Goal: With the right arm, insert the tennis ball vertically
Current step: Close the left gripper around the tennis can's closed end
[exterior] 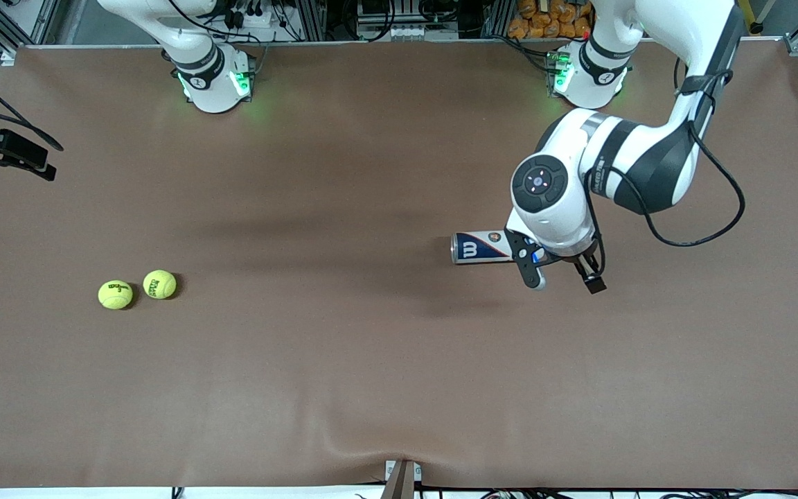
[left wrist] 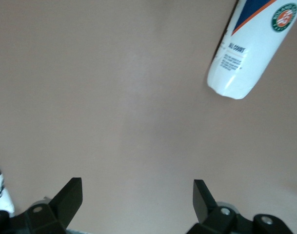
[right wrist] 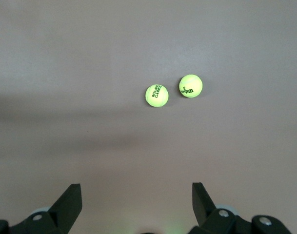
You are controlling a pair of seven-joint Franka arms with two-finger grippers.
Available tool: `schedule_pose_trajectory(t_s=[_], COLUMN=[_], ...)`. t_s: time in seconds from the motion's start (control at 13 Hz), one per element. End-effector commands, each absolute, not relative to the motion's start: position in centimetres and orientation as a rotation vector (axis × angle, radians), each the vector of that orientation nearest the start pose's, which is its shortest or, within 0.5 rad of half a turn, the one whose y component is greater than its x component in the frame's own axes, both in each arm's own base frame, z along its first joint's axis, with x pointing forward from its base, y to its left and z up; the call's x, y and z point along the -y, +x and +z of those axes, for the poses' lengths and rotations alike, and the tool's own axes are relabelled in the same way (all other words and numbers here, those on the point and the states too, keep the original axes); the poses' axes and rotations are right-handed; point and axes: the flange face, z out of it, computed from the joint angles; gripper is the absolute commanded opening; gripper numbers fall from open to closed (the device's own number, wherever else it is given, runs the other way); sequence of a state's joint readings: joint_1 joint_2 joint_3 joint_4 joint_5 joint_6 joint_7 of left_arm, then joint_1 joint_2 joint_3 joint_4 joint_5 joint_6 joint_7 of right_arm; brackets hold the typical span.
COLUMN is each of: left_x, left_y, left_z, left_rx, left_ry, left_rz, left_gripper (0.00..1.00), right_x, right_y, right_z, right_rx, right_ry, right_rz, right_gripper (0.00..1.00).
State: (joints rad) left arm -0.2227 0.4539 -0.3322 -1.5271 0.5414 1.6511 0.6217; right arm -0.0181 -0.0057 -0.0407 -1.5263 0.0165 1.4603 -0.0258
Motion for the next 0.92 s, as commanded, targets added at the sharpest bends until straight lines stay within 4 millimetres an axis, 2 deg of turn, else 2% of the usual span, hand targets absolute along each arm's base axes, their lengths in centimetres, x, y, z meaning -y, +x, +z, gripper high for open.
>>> schedule_pose_trajectory(t_s=[0.0,0.23,0.54,0.69,0.84], left_x=[27.7,28.8,32.5,32.8,34.2], left_y=[59.7,59.6,57.6,57.0,54.7], left_z=[36.6,34.4,30.8,29.7,27.2], left_rx=[-1.685,-1.687,-1.707,-1.728,-1.78], left_ry=[-2.225,-2.357,-2.315,-2.286,-2.193], left_rz=[0.493,0.536,0.591,0.625,0.695], left_gripper=[1.0,1.0,1.0,1.0,1.0], right_x=[3.5,3.6,3.6,3.6,3.6], right_y=[53.3,53.2,53.3,53.3,53.3], right_z=[64.3,64.3,64.2,64.2,64.3], right_rx=[-0.076,-0.081,-0.081,-0.081,-0.081], right_ry=[-3.118,-3.116,-3.114,-3.114,-3.114], right_rz=[0.092,0.094,0.094,0.096,0.094], right_gripper=[1.0,1.0,1.0,1.0,1.0])
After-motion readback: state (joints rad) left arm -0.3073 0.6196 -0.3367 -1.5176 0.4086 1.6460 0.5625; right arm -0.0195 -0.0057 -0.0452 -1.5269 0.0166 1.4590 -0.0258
